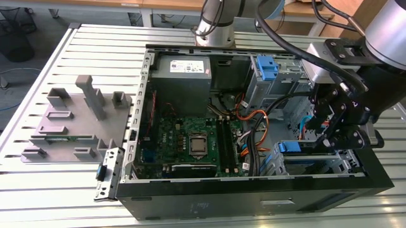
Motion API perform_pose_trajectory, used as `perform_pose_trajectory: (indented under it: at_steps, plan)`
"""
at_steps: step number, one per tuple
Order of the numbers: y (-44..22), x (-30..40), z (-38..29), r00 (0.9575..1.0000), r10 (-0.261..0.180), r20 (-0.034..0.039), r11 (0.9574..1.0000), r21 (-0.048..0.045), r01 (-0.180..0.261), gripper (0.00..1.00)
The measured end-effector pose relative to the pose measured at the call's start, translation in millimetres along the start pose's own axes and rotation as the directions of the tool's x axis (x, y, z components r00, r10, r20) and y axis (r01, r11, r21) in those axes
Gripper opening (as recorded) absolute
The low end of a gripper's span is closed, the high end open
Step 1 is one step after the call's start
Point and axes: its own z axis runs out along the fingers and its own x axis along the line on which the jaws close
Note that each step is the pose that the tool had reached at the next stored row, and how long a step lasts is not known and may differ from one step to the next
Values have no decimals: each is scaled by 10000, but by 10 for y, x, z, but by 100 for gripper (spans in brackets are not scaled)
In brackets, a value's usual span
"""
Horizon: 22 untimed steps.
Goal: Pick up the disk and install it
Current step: 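Insert the first disk wire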
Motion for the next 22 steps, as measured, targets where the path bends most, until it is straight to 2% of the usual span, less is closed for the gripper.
perform_pose_trajectory:
  at_steps: [8,17,22]
  plan:
    - [-10,-31,3,10000,1,4,10000,2,-1,44]
    - [-31,-113,9,10000,0,4,10000,2,0,44]
    - [-43,-134,12,10000,-1,5,10000,1,1,44]
